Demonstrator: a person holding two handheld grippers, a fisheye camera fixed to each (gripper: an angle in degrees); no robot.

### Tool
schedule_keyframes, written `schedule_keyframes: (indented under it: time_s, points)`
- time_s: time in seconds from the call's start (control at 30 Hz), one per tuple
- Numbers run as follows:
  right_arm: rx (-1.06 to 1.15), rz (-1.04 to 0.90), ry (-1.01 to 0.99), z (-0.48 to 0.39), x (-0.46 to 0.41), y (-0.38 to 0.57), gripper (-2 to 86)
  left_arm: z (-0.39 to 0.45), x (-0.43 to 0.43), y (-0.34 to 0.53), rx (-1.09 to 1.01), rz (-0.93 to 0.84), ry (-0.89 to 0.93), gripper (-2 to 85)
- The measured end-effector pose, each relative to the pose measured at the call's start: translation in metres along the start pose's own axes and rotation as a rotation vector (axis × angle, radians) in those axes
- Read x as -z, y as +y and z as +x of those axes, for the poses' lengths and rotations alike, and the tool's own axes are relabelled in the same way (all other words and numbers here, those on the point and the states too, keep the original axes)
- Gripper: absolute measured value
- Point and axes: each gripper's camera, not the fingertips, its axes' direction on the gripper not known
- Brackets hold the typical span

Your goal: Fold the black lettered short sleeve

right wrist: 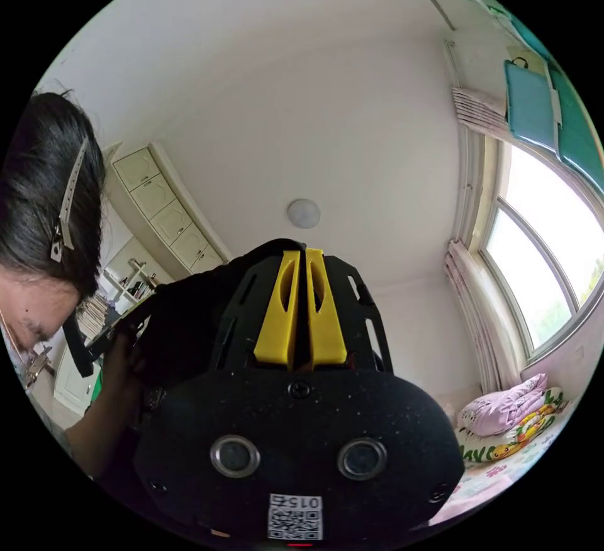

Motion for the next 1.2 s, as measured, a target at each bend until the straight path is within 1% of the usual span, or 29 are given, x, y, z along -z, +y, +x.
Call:
schedule_keyframes:
  time_s: [0.13, 0.2, 0.27, 0.3, 0.33, 0.37, 0.4, 0.43, 0.47, 0.5, 0.53, 0.57, 0.6, 0.63, 0.67, 0.7, 0.73, 0.77, 0.83, 0.87, 0.9, 0.97, 1.03, 1.1, 1.17, 1.2]
  points:
    - [0.002, -0.066, 0.025, 0.015, -0.039, 0.056, -0.1, -0.002, -0.041, 0.045, -0.047, -0.072, -0.036, -0.5]
    - [-0.023, -0.142, 0.044, 0.033, -0.072, 0.119, 0.0, -0.002, -0.064, 0.080, -0.071, -0.118, -0.058, -0.4]
    - [-0.036, -0.214, 0.069, 0.049, -0.100, 0.178, 0.1, -0.006, -0.104, 0.141, -0.087, -0.209, -0.073, -0.3]
    - [-0.039, -0.272, 0.089, 0.060, -0.121, 0.223, 0.2, -0.008, -0.116, 0.159, -0.090, -0.237, -0.076, -0.3]
    - [-0.038, -0.306, 0.101, 0.066, -0.132, 0.248, 0.3, -0.012, -0.141, 0.199, -0.099, -0.301, -0.083, -0.2]
    - [-0.030, -0.392, 0.130, 0.078, -0.157, 0.301, 0.4, -0.018, -0.170, 0.246, -0.113, -0.375, -0.093, -0.1]
    - [-0.018, -0.498, 0.153, 0.092, -0.186, 0.361, 0.6, -0.021, -0.185, 0.272, -0.120, -0.415, -0.100, 0.0]
    - [-0.016, -0.631, 0.164, 0.110, -0.220, 0.429, 0.9, -0.028, -0.218, 0.330, -0.137, -0.506, -0.118, 0.2]
    - [-0.029, -0.706, 0.165, 0.121, -0.238, 0.465, 1.1, -0.038, -0.251, 0.390, -0.148, -0.611, -0.124, 0.6]
    - [-0.085, -0.898, 0.147, 0.147, -0.272, 0.543, 1.8, -0.043, -0.266, 0.421, -0.151, -0.666, -0.119, 0.8]
    - [-0.130, -1.000, 0.134, 0.161, -0.285, 0.582, 2.2, -0.058, -0.292, 0.482, -0.127, -0.803, -0.102, 1.5]
    - [-0.239, -1.165, 0.122, 0.190, -0.297, 0.656, 3.5, -0.077, -0.309, 0.539, -0.052, -0.981, -0.090, 2.4]
    - [-0.318, -1.276, 0.104, 0.212, -0.291, 0.714, 4.8, -0.086, -0.313, 0.562, -0.019, -1.066, -0.083, 3.5]
    - [-0.361, -1.310, 0.062, 0.225, -0.270, 0.754, 6.1, -0.101, -0.310, 0.600, 0.016, -1.186, -0.061, 5.6]
    - [-0.365, -1.314, 0.013, 0.226, -0.256, 0.770, 6.0, -0.112, -0.295, 0.626, 0.026, -1.233, -0.002, 7.7]
    - [-0.353, -1.334, -0.083, 0.224, -0.225, 0.798, 5.9, -0.116, -0.285, 0.636, 0.025, -1.245, 0.043, 8.7]
    - [-0.341, -1.359, -0.136, 0.220, -0.210, 0.812, 6.1, -0.124, -0.264, 0.649, 0.012, -1.286, 0.139, 8.7]
    - [-0.309, -1.441, -0.252, 0.206, -0.179, 0.842, 6.6, -0.133, -0.244, 0.659, -0.011, -1.343, 0.198, 8.9]
    - [-0.264, -1.598, -0.445, 0.173, -0.117, 0.899, 10.9, -0.150, -0.217, 0.667, -0.014, -1.440, 0.259, 9.6]
    - [-0.257, -1.621, -0.490, 0.165, -0.103, 0.911, 11.9, -0.163, -0.201, 0.672, 0.008, -1.508, 0.293, 10.2]
    - [-0.245, -1.657, -0.576, 0.147, -0.078, 0.934, 13.2, -0.169, -0.194, 0.675, 0.021, -1.548, 0.310, 10.7]
    - [-0.199, -1.703, -0.645, 0.124, -0.050, 0.969, 14.3, -0.177, -0.174, 0.690, 0.054, -1.704, 0.395, 13.5]
    - [-0.127, -1.767, -0.665, 0.099, -0.027, 1.021, 15.9, -0.167, -0.165, 0.705, -0.025, -1.798, 0.436, 15.3]
    - [-0.101, -1.811, -0.692, 0.086, -0.014, 1.058, 16.3, -0.161, -0.164, 0.719, -0.111, -1.838, 0.392, 16.1]
    - [-0.067, -1.826, -0.693, 0.077, -0.002, 1.085, 16.2, -0.173, -0.175, 0.724, -0.103, -1.824, 0.276, 15.6]
    - [-0.012, -1.810, -0.670, 0.074, 0.004, 1.094, 15.3, -0.180, -0.180, 0.721, -0.091, -1.806, 0.249, 15.1]
